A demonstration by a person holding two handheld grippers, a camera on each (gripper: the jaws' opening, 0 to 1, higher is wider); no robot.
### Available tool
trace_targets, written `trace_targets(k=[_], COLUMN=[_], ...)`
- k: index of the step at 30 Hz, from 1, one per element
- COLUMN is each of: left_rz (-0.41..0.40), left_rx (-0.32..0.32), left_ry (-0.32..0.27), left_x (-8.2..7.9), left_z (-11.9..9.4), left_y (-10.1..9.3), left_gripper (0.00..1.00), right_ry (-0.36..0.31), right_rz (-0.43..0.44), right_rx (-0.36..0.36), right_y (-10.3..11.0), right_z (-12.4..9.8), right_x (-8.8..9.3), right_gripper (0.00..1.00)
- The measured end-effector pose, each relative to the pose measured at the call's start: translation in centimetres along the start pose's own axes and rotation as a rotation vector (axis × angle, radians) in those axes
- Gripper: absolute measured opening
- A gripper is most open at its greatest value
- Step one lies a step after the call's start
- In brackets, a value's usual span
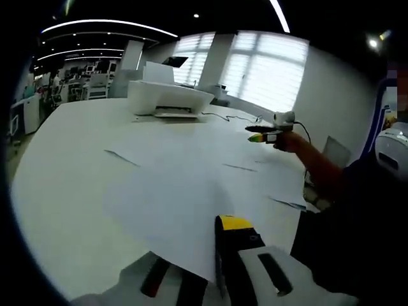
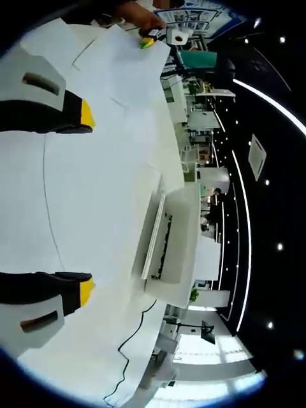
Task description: Organize the stack of printing papers by aligning and flattening the scattered papers on the table
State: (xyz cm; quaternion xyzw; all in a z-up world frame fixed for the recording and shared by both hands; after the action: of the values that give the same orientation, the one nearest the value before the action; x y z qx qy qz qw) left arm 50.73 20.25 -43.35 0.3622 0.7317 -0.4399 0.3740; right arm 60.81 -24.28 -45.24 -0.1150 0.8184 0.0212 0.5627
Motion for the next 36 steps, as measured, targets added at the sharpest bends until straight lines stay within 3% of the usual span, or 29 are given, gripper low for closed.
trace_targets(k=[16,30,36], left_rz=[0.001,0.0,0.0], left_rx=[0.006,0.01,0.011], left_ry=[0.006,0.014,0.017], left_x=[0.2,0.4,0.5], left_z=[0.2,0.3,0.2], left_y=[-0.1,-0.4,-0.5], left_gripper=[0.07,0.07,0.07], right_ry=[0.05,0.101,0.096], right_rz=[0.023,0.067,0.065], right_rx=[0.027,0.037,0.045], right_y=[-1.7,-2.5,-2.5], right_z=[2.3,3.4,3.4], right_x=[1.5,3.3,3.3], right_gripper=[0.85,0.84,0.83])
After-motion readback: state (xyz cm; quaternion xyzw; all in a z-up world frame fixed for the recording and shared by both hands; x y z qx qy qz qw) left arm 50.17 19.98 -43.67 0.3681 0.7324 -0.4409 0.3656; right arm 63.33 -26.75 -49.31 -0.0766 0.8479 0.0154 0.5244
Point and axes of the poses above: the point that each gripper's makers call its tool centre point, and the gripper's own axes: z roughly forward along the fingers, y roughly to its left, x roughly out of its underside, the point moved 3 cm from there along -z, roughly backward along the fingers, and after that the axes turned 12 degrees about x, right-handed, at the moved point
